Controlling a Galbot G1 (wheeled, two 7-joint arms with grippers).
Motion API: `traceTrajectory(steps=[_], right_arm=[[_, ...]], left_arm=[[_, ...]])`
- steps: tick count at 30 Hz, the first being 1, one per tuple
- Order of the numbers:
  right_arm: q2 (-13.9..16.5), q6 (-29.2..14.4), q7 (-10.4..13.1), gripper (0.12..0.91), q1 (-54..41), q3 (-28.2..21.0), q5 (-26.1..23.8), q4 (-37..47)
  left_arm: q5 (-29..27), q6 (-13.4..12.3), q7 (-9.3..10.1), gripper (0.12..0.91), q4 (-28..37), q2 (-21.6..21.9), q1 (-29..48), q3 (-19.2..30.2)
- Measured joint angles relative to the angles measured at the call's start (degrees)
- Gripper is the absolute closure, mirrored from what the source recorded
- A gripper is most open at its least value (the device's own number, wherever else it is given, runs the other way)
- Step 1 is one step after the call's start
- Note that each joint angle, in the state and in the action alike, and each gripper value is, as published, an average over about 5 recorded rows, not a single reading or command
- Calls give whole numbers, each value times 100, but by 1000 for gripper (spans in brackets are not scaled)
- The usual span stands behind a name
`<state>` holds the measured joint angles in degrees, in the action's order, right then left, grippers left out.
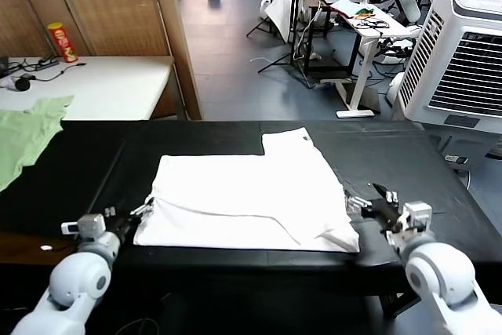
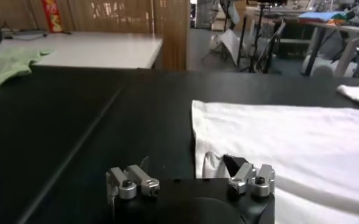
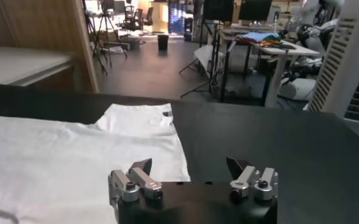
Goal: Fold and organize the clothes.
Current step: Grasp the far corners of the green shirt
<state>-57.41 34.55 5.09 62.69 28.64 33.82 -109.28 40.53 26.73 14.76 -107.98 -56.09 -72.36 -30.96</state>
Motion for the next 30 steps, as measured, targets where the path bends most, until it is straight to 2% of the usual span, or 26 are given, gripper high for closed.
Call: traceTrajectory(steps=[9, 17, 23, 30], right_arm=[[-209, -58, -2, 227, -1362, -890, -132, 1336], [-603, -166, -72, 227, -2479, -1538, -434, 2606], [-962, -183, -122, 227, -3139, -1820, -568, 3522], [-1395, -150, -180, 227, -3630, -1915, -784, 4353]], left_arm=[[277, 53, -6, 232, 577, 71, 851, 404], [508, 148, 25, 232, 1280, -77, 1784, 913], [534, 211, -58, 232, 1925, -219, 2474, 1269], [480, 199, -207, 232, 2520, -288, 2978, 1540]])
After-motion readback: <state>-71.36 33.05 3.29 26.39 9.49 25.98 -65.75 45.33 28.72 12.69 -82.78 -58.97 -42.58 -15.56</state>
